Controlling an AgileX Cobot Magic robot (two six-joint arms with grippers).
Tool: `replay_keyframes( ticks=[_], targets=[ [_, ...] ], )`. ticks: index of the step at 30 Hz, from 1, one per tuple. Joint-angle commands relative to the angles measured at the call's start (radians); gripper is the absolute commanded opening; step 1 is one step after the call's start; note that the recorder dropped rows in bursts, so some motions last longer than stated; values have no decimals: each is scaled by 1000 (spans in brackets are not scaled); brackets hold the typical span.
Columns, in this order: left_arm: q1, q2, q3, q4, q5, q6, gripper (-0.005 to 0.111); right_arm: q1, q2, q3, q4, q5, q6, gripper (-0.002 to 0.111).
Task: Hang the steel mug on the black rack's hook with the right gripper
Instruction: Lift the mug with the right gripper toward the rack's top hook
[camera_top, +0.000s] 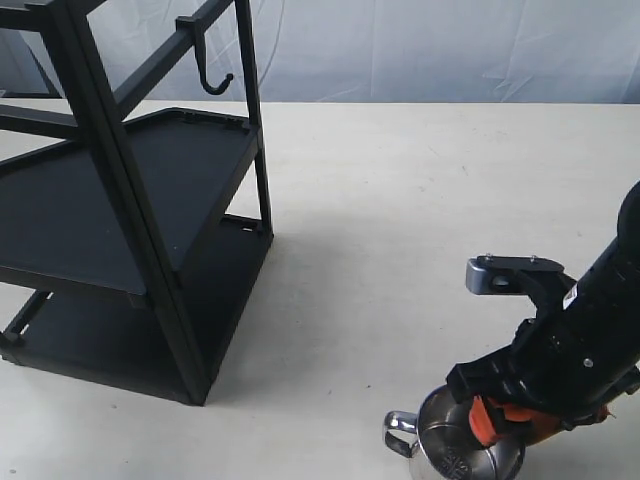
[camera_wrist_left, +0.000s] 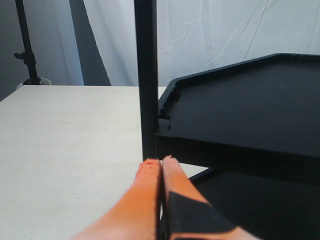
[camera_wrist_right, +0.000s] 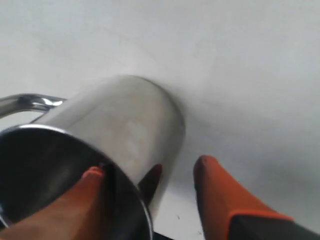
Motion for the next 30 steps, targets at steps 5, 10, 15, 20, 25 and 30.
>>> replay_keyframes(
  ticks=[5, 10, 15, 20, 25, 30],
  targets=[
    [-1, -5, 0, 0, 1, -2, 2, 5, 12, 3, 6, -25, -8, -1],
    [-1, -5, 0, 0, 1, -2, 2, 5, 0, 3, 44, -75, -8, -1],
    [-1, -5, 0, 0, 1, -2, 2, 5, -91, 3, 199, -331, -38, -1],
    [-1, -5, 0, 0, 1, -2, 2, 5, -190, 3, 299, -577, -38, -1],
    [-1, -5, 0, 0, 1, -2, 2, 76, -231, -58, 346, -760, -38, -1],
    [-1, -5, 0, 0, 1, -2, 2, 211, -231, -124, 318, -968, -38, -1]
  ],
)
